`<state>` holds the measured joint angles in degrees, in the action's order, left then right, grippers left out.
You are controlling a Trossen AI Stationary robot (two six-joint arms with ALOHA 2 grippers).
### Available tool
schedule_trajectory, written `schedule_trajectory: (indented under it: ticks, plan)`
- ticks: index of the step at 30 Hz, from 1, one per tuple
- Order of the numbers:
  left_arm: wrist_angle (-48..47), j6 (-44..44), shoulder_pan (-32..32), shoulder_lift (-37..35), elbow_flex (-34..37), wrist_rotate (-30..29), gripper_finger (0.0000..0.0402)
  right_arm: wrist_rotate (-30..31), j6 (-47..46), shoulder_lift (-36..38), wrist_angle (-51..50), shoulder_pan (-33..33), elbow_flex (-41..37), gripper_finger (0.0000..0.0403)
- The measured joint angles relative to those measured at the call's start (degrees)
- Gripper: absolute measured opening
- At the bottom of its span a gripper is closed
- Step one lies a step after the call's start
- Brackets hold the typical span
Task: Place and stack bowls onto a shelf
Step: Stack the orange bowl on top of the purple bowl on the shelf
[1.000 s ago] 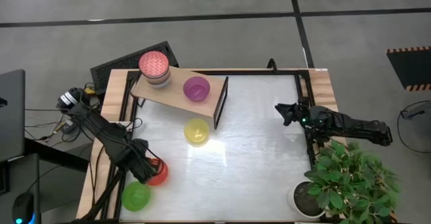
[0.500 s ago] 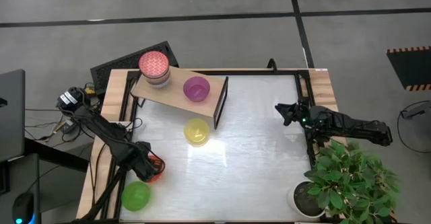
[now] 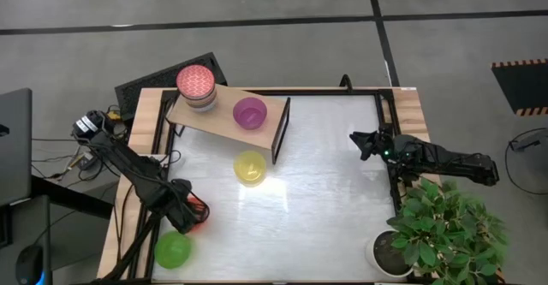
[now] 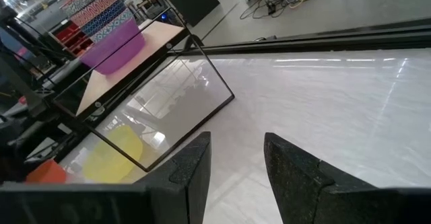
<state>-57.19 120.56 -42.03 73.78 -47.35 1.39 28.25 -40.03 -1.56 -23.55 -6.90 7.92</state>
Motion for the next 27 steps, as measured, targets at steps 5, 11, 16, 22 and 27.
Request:
schedule_trajectory:
  ticks: [5,11,16,22,27]
  plan:
    - [-4.55,0.74,-0.01,0.0,0.0,2.47,0.0121,0.02,-0.02,0.0,0.0,0.0,0.0,0.0164]
    - [-6.86,2.51,-0.67,0.07,1.21,4.62,0.0121,0.02,-0.02,0.0,0.0,0.0,0.0,0.0164]
    - [-2.34,3.21,-2.55,0.04,4.55,6.29,0.0121,0.02,-0.02,0.02,0.0,0.0,0.0,0.0164]
    - [7.37,5.19,-3.31,0.04,9.33,4.94,0.0118,0.04,-0.02,0.0,0.0,0.0,0.0,0.0164]
    - [9.15,6.13,-2.9,0.04,9.97,4.42,0.0064,0.04,-0.02,0.02,0.0,0.0,-0.01,0.0164]
